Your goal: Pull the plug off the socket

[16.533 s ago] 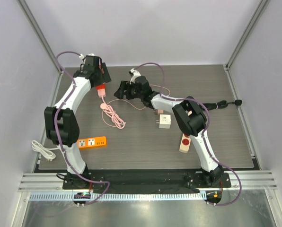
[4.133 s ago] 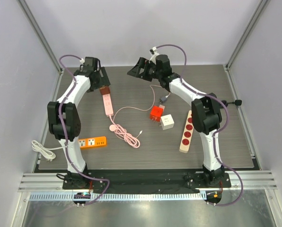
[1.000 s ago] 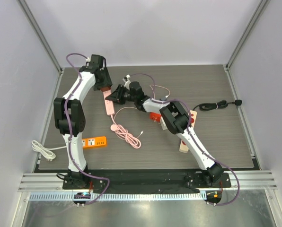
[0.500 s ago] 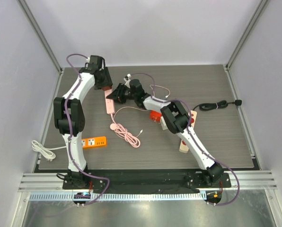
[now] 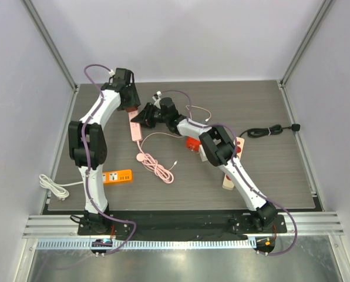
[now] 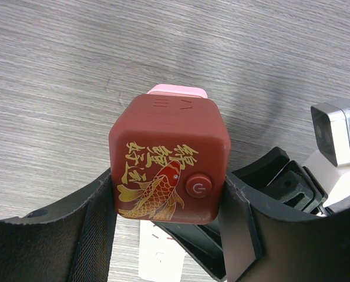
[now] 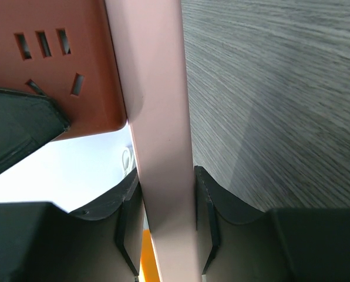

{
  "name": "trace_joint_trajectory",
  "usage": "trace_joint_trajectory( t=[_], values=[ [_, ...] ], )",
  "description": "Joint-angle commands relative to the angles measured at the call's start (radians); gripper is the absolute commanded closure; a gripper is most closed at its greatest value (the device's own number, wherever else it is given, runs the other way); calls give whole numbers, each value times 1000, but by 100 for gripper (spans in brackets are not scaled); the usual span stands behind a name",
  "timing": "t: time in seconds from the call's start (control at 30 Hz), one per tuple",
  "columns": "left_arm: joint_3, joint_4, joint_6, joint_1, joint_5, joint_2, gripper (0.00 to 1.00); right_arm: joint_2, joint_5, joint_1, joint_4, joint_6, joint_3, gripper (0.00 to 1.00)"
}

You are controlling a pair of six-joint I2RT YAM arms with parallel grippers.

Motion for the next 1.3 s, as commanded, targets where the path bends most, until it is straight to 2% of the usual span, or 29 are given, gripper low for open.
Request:
trace_joint_trajectory(
  t=[0.0, 0.07, 0.17, 0.23, 0.27, 0.37, 0.43, 0.53, 0.57, 0.6, 0.67, 0.73, 0.8, 0.9, 0.93, 1.03, 1.17, 1.2, 1.27],
  values=[
    [49, -71, -29, -15, 120, -62, 100, 52, 210, -44, -158, 47, 4, 99],
    [20, -33, -67, 6, 226, -72, 100, 50, 212, -44, -160, 47, 4, 99],
    [1, -24, -80, 15, 251, -88, 100, 53, 216, -44, -161, 48, 7, 99],
    [6, -44, -64, 8, 176, -101, 100, 60, 219, -44, -166, 48, 13, 99],
    [15, -85, -52, -9, 38, -108, 100, 60, 218, -44, -172, 48, 19, 99],
    [62, -152, 5, -44, -147, -108, 100, 61, 225, -44, -178, 47, 19, 99],
    [92, -176, 18, -51, -172, -105, 100, 60, 230, -44, -179, 47, 19, 99],
    [81, -162, 23, -46, -87, -115, 100, 61, 233, -44, -184, 45, 20, 99],
    [69, -119, 18, -42, -32, -121, 100, 64, 233, -44, -187, 45, 22, 99],
    [55, -96, 6, -35, 95, -130, 100, 64, 233, -44, -189, 42, 23, 99],
    [24, -53, -46, -19, 209, -134, 100, 66, 235, -44, -195, 41, 26, 99],
    [18, -47, -61, -15, 260, -133, 100, 66, 239, -44, -196, 39, 28, 99],
    [20, -53, -61, -15, 246, -138, 100, 70, 241, -44, -202, 38, 34, 99],
    [45, -114, -16, -41, 15, -156, 100, 73, 245, -44, -212, 38, 45, 99],
    [59, -137, 3, -72, -136, -153, 100, 76, 245, -44, -213, 36, 48, 99],
    [78, -173, 63, -109, -238, -154, 100, 76, 245, -44, -219, 39, 53, 99],
    [49, -96, 40, -80, -7, -174, 100, 79, 245, -44, -225, 42, 51, 99],
    [23, -78, 28, -72, 96, -177, 100, 79, 245, -44, -225, 44, 51, 99],
    [1, -32, -18, -43, 157, -187, 100, 81, 242, -44, -225, 50, 51, 99]
  ],
)
